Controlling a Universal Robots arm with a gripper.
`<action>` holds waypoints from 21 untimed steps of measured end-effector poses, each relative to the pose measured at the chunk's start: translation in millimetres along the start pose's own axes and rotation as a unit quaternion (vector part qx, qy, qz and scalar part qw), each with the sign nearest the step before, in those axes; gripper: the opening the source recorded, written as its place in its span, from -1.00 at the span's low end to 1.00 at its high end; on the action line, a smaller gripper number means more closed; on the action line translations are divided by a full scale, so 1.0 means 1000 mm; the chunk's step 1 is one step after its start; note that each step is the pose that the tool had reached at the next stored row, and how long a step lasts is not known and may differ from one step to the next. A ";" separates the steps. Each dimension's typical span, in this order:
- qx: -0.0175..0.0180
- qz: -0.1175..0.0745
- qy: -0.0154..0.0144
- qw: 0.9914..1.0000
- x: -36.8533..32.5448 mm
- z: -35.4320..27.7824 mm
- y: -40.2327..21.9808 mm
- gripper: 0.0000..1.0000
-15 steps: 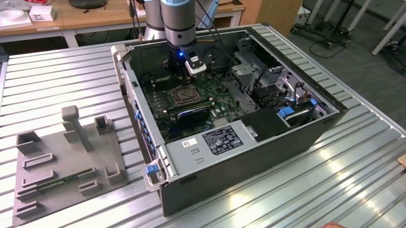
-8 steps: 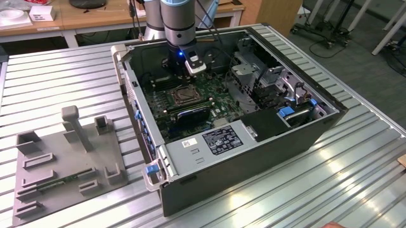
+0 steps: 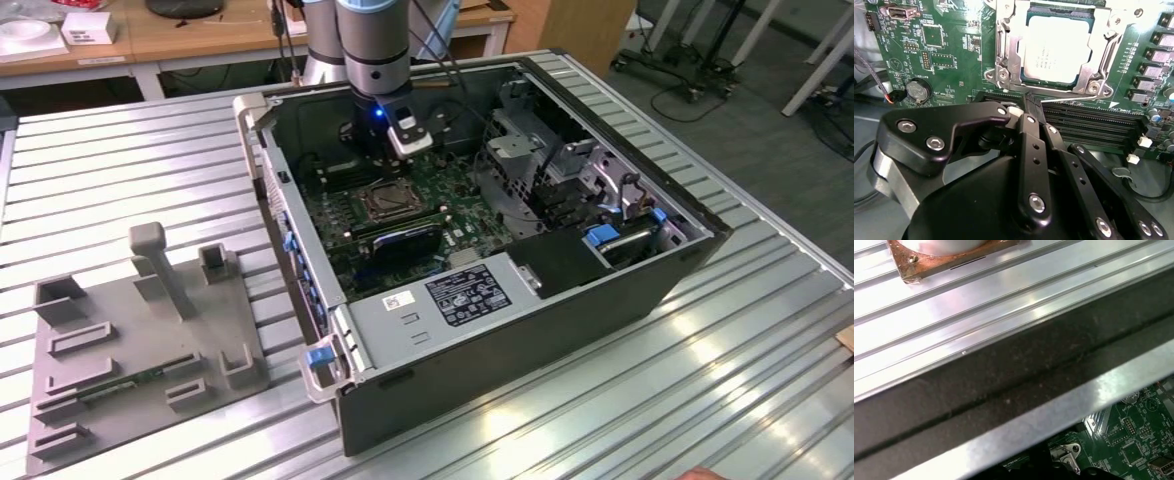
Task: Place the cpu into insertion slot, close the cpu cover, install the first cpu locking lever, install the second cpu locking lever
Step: 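Install the first cpu locking lever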
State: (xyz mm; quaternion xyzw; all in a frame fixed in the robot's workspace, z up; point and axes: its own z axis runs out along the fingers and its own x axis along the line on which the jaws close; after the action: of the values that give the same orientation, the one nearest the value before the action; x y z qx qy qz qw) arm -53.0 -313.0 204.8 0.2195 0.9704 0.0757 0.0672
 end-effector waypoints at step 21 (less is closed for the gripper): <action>-0.003 0.005 0.001 1.000 0.0022 0.0003 0.0007 -0.80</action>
State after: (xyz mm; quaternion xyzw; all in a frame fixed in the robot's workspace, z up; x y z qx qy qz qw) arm -54.6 -311.3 204.5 0.2244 0.9690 0.0793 0.0670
